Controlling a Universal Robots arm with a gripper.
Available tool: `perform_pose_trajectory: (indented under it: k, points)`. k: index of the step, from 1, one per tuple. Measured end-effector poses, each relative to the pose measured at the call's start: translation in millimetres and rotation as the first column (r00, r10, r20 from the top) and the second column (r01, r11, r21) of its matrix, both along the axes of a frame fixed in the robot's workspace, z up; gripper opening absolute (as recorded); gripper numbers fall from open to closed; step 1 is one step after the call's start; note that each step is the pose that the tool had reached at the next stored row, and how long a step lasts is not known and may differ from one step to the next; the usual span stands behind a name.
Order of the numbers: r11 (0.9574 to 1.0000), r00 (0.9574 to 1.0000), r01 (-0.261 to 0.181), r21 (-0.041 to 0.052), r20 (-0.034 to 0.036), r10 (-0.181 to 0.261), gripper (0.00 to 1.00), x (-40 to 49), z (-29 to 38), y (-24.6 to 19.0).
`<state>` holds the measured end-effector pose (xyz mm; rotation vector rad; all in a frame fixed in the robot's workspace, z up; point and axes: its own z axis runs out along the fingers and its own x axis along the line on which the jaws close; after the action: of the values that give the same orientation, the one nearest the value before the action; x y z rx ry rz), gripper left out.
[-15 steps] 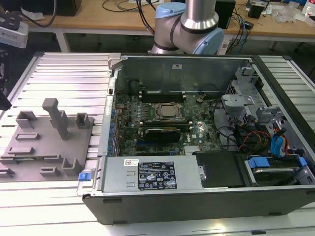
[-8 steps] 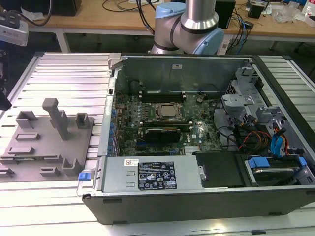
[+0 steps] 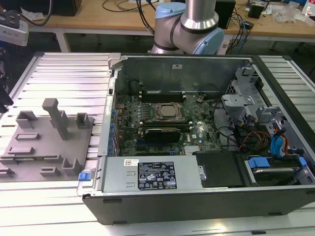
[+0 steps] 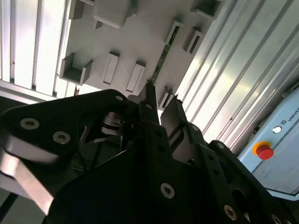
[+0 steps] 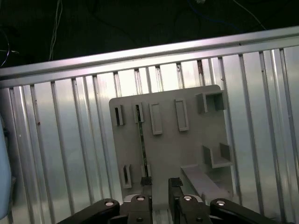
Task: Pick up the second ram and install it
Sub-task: 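Pick up the second ram and move it above second insertion slot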
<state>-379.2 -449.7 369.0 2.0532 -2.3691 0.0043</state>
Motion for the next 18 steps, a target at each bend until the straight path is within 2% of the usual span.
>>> perform_pose_trajectory:
  k: [1, 2, 4, 9, 15, 17, 18]
  points:
    - [1.0000, 1.0000, 0.000, -0.0001, 0.0000, 0.000, 0.29, 0.0, 0.0, 0.0]
    - [1.0000, 1.0000, -0.001, -0.0004, 0.0000, 0.001, 0.36, 0.0, 0.0, 0.0]
    - [1.0000, 1.0000, -0.001, -0.0006, 0.0000, 0.001, 0.36, 0.0, -0.3, 0.1]
    - [1.0000, 1.0000, -0.001, -0.0005, -0.0001, 0.001, 0.36, 0.0, -8.5, 0.0]
    - [1.0000, 1.0000, -0.001, -0.0004, 0.0001, 0.001, 0.36, 0.0, -13.9, 0.0]
    - [1.0000, 1.0000, -0.001, -0.0005, 0.0000, 0.001, 0.36, 0.0, -17.4, 0.0]
    - [1.0000, 1.0000, -0.001, -0.0005, 0.0000, 0.001, 0.36, 0.0, -22.5, 0.0]
